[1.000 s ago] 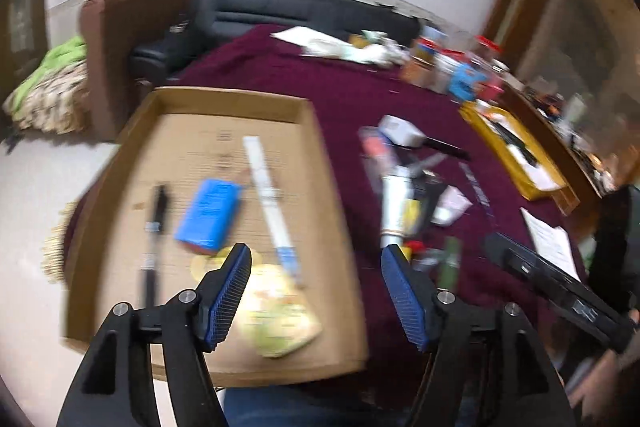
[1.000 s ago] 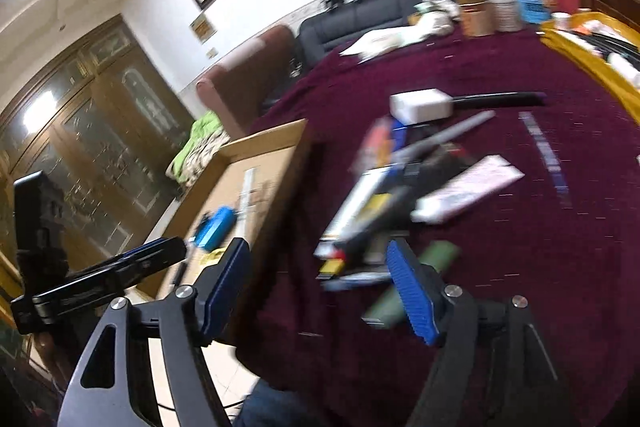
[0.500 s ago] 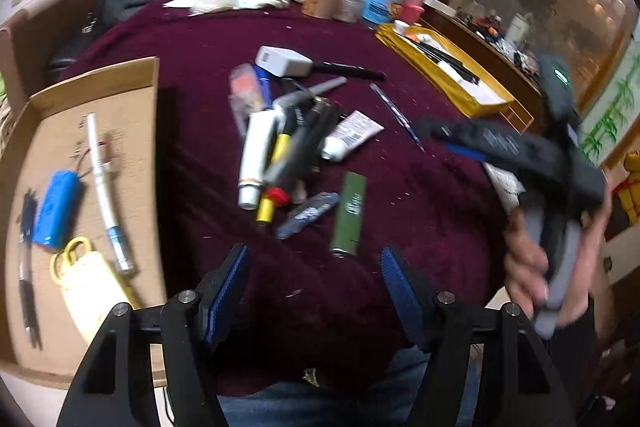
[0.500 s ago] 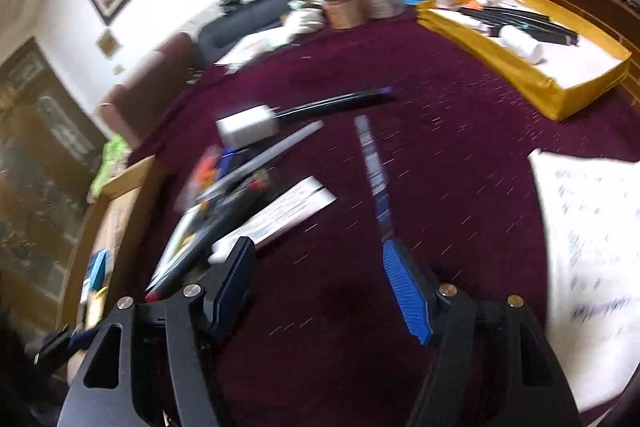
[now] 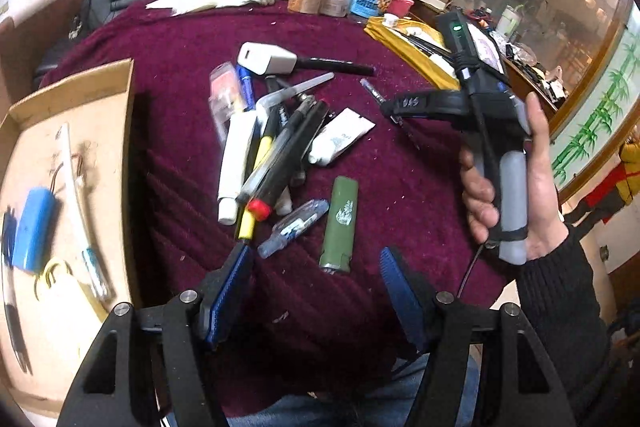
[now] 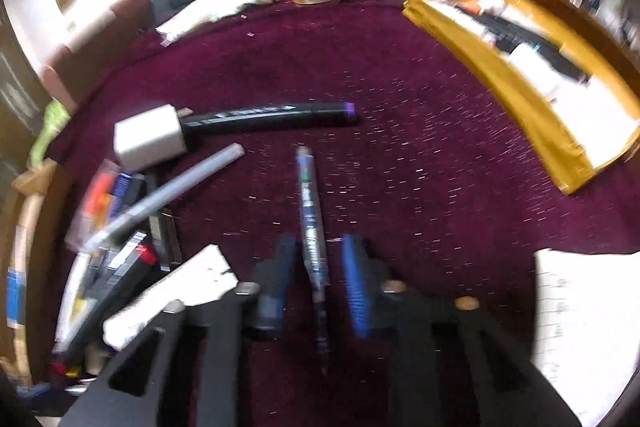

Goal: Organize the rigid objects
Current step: 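Grasp the green tube with the left tool while the right tool grasps a clear pen, then place the green tube and clear pen into the tray, open both tools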

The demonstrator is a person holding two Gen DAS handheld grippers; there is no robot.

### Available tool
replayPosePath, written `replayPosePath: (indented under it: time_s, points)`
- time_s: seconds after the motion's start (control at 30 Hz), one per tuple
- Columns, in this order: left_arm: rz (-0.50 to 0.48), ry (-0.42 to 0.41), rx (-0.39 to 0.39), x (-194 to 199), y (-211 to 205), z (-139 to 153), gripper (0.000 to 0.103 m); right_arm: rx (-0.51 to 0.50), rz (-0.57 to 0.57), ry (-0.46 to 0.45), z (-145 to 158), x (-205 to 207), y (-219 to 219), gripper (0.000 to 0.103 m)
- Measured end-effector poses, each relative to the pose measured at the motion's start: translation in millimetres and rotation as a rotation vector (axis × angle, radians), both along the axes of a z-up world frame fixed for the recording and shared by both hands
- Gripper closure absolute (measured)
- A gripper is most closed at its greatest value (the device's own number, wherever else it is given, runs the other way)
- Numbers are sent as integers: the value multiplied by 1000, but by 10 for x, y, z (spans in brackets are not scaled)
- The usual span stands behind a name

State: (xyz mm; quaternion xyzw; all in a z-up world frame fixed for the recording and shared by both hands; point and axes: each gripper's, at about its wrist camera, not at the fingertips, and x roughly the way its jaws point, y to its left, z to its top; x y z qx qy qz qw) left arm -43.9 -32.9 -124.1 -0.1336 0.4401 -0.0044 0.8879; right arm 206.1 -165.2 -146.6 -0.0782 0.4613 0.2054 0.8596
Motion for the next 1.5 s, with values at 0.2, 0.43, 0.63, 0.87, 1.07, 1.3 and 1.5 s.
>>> replayPosePath:
  time_s: [0.2, 0.43, 0.63, 0.87, 1.07, 1.3, 1.5]
  points:
    - [-56, 5, 35, 160, -138, -44, 49, 276, -20, 113, 47, -42, -370, 94]
    - [-117, 115, 62, 465, -266, -237, 64, 608, -28, 213, 69, -653, -889, 94]
    - [-116, 140, 194, 689, -459, -289, 78, 641, 10, 200, 209, -886, -905, 94]
    - [-57, 61, 169, 549, -378, -251, 83, 597, 55, 152, 249, -1135, -849, 94]
    - [-23, -1, 62, 311, -255, -39, 83, 595, 135, 121, 348, -1347, -657, 94]
    - [95, -37, -76, -181, 336, 304, 83, 593, 254, 123, 493, -1693, -187, 94]
    - [291, -67, -127, -712, 1145, 462, 83, 570, 418, 208, 533, -1913, 506, 94]
